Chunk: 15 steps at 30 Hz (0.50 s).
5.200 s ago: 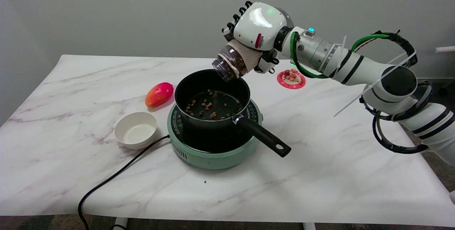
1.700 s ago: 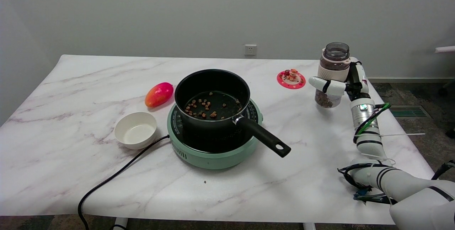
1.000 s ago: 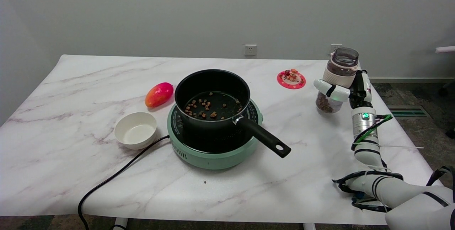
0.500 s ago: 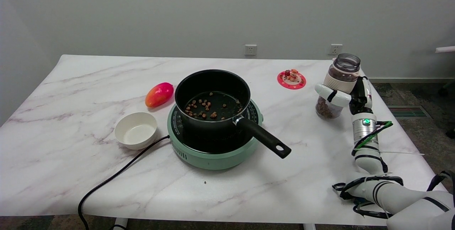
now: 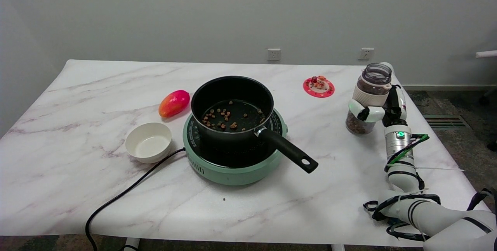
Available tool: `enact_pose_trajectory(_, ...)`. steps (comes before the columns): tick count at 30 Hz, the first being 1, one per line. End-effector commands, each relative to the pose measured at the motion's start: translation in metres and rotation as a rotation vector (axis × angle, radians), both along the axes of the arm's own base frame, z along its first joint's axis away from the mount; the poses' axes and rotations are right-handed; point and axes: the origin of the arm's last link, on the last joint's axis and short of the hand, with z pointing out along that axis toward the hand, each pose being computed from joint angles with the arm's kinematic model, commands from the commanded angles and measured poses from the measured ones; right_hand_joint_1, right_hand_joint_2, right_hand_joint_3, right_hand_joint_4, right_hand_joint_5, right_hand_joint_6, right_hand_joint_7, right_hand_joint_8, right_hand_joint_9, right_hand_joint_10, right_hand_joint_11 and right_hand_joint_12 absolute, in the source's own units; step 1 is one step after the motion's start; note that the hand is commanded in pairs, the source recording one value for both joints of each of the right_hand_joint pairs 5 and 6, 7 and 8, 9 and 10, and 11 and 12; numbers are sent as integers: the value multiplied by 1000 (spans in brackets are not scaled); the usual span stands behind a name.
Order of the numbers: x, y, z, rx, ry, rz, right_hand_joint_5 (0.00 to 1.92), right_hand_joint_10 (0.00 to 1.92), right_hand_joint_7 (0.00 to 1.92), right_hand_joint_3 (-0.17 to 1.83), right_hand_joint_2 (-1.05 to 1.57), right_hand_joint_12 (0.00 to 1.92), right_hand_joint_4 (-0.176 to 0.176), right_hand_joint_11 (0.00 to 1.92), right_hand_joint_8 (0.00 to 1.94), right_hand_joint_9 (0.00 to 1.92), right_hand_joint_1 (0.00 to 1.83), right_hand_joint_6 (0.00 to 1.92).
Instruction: Place the bottle onto the table.
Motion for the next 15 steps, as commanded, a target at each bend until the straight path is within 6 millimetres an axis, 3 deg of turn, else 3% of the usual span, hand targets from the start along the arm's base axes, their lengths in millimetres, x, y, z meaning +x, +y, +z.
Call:
enact_pose_trajectory(1,-1,1,-1,2,0,0,794,1010,1330,1365,-342,708,0,708,1330,1010,1427,794)
enact_pose_trajectory(6,-1,0,-1,2,-1,-3,641,906,1172,1228,-428,593,0,593,1172,906,1413,641)
enact_pose_trajectory(15,0,4,5,-2,17,-13,547,787,1020,1135,-517,531,0,531,1020,787,1397,547)
